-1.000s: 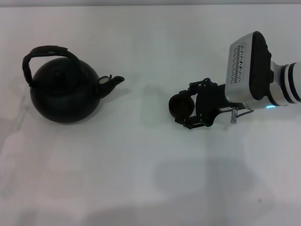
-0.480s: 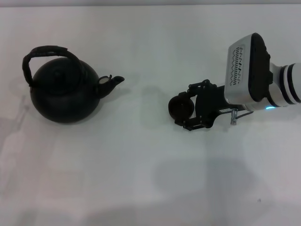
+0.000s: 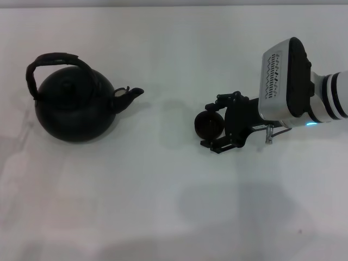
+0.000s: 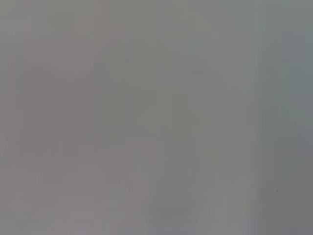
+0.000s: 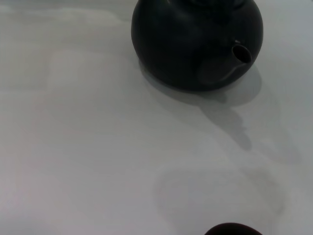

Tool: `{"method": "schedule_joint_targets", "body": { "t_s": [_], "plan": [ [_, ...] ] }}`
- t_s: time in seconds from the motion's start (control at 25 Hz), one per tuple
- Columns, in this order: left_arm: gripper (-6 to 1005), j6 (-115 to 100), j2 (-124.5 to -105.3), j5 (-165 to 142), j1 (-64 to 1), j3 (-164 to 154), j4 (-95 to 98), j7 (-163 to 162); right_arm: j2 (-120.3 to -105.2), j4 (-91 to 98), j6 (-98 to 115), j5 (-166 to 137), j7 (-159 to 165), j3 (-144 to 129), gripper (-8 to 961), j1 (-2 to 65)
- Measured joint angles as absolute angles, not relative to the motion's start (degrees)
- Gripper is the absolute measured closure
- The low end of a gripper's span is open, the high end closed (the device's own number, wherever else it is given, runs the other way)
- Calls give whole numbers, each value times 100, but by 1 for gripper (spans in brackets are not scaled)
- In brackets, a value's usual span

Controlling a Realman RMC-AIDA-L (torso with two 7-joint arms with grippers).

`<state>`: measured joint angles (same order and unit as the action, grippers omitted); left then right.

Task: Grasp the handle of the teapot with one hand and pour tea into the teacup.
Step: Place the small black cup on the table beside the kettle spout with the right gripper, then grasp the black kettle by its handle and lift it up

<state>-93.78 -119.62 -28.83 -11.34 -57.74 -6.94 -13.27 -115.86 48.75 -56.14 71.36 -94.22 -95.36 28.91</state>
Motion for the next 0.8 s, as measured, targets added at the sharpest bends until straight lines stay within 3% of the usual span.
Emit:
{"method": "schedule_joint_targets", "body": {
  "t_s": [0.8],
  "plan": [
    [166,-9378,-11956,-3033,-1126,-5774,-691,-1333,-11542,5599,-6056,7329,-9363,-9227,73,2628]
  ]
}}
